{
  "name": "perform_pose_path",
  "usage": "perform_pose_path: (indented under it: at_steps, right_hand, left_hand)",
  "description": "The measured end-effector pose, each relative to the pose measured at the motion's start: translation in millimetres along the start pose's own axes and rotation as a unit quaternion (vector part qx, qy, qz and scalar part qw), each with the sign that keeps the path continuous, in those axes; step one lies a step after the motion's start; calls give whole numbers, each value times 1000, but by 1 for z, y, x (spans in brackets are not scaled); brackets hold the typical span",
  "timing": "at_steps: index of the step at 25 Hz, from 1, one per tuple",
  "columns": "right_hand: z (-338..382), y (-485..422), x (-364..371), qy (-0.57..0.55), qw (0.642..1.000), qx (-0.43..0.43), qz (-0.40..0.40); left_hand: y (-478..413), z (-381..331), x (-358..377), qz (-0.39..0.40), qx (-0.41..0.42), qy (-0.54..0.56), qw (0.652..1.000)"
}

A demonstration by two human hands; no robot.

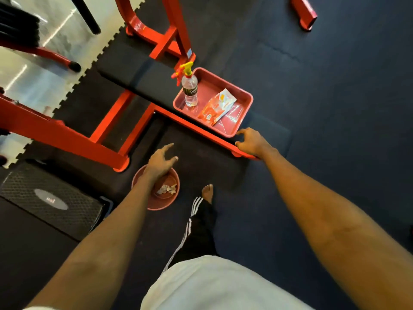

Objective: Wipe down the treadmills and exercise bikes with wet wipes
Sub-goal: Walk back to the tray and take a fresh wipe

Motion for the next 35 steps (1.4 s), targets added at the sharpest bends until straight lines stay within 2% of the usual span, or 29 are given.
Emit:
perform_pose_path:
  at_steps: [8,13,18,22,25,29,34,35]
  right_hand:
    - [-18,-121,-45,59,997,-23,47]
    - [-39,-188,-49,145,982,-62,108]
    - [-33,-262,-31,245,945,-149,158]
    - [-22,-315,-14,288,923,-203,155]
    - [-5,-355,13,310,907,-240,155]
    - [16,-387,54,359,859,-327,160]
    - [15,-399,85,412,790,-440,116]
    - [13,-399,89,407,786,-452,112]
  left_hand:
    - [-77,-29,29,-17,-77,45,996]
    - [-98,-51,57,-37,-122,74,989]
    - [-130,-9,102,-120,-192,127,966]
    - [-144,-33,118,-131,-229,137,955]
    - [-169,-25,129,-143,-239,126,952]
    - [-195,-4,143,-156,-227,103,956]
    - [-209,20,163,-178,-226,105,952]
    - [-209,22,168,-177,-228,105,952]
Point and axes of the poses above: each hand's wrist, its own y-axis away from the middle knuckle, its own x-axis out of the palm, z = x × y, the point moved 9 cm from there along -y, towards the middle knuckle, and after that the axes turned 8 degrees about x, right-handed, at the moved point
